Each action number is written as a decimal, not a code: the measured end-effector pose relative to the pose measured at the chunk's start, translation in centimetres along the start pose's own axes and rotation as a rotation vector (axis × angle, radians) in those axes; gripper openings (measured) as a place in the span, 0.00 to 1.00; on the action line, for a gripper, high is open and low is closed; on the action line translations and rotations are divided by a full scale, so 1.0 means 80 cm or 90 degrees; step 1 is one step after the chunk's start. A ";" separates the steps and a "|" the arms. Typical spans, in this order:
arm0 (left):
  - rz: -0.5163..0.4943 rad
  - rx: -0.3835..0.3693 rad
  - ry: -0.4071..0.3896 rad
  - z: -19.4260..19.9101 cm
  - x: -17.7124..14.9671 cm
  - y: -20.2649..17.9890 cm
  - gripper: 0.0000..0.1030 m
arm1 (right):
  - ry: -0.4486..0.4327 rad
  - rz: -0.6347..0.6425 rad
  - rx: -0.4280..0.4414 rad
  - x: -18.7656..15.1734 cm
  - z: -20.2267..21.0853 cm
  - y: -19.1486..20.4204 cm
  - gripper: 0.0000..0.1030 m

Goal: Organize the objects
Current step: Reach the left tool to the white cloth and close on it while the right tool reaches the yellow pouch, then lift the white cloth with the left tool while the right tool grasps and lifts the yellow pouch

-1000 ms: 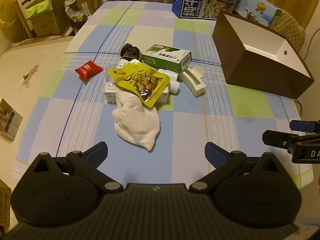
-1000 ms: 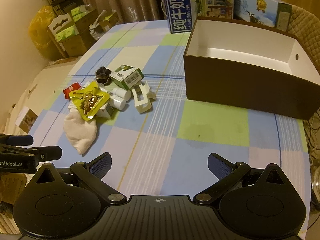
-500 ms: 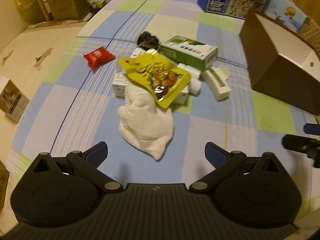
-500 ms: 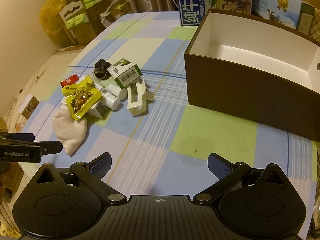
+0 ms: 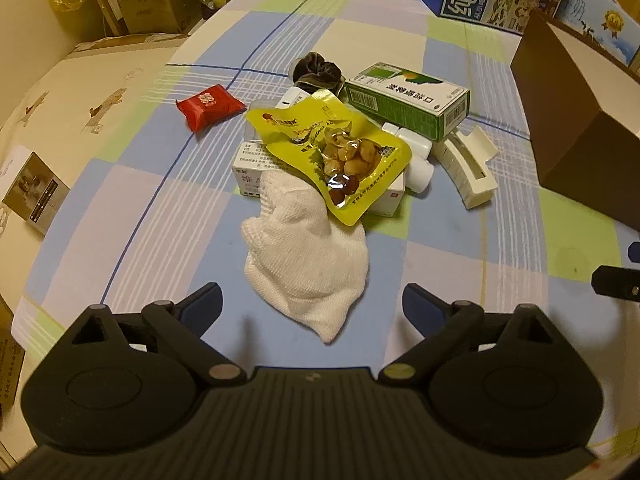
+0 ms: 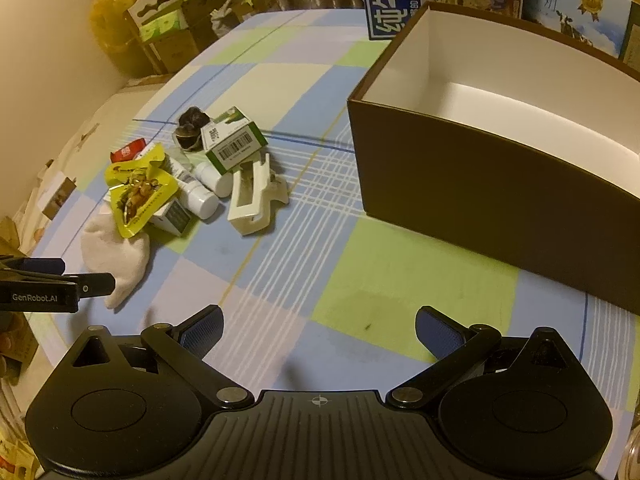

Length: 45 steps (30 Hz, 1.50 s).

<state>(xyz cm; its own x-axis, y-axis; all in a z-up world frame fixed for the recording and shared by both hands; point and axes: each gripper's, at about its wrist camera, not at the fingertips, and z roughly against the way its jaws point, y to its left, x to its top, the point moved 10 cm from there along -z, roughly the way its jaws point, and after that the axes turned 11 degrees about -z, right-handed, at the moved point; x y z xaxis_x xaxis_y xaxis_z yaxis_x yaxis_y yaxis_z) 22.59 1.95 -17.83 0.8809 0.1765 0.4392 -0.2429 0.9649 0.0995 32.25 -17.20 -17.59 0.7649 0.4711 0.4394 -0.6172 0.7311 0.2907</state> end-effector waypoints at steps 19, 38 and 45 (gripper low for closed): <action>-0.102 -0.076 0.009 -0.053 0.035 0.013 0.69 | -0.026 -0.117 -0.080 -0.005 0.004 -0.002 0.97; -0.095 -0.140 -0.016 -0.031 0.014 0.082 0.28 | -0.082 -0.010 0.033 0.025 -0.026 0.149 0.92; -0.030 -0.114 -0.012 -0.031 0.008 0.150 0.28 | -0.087 0.130 0.104 0.041 -0.057 0.218 0.89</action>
<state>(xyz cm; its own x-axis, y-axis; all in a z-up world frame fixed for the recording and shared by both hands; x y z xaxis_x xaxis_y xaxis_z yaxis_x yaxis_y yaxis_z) 21.21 14.10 -18.58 0.8813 0.1290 0.4547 -0.1248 0.9914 -0.0393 24.82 -0.64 -14.95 0.5969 0.5218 0.6095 -0.7858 0.5335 0.3128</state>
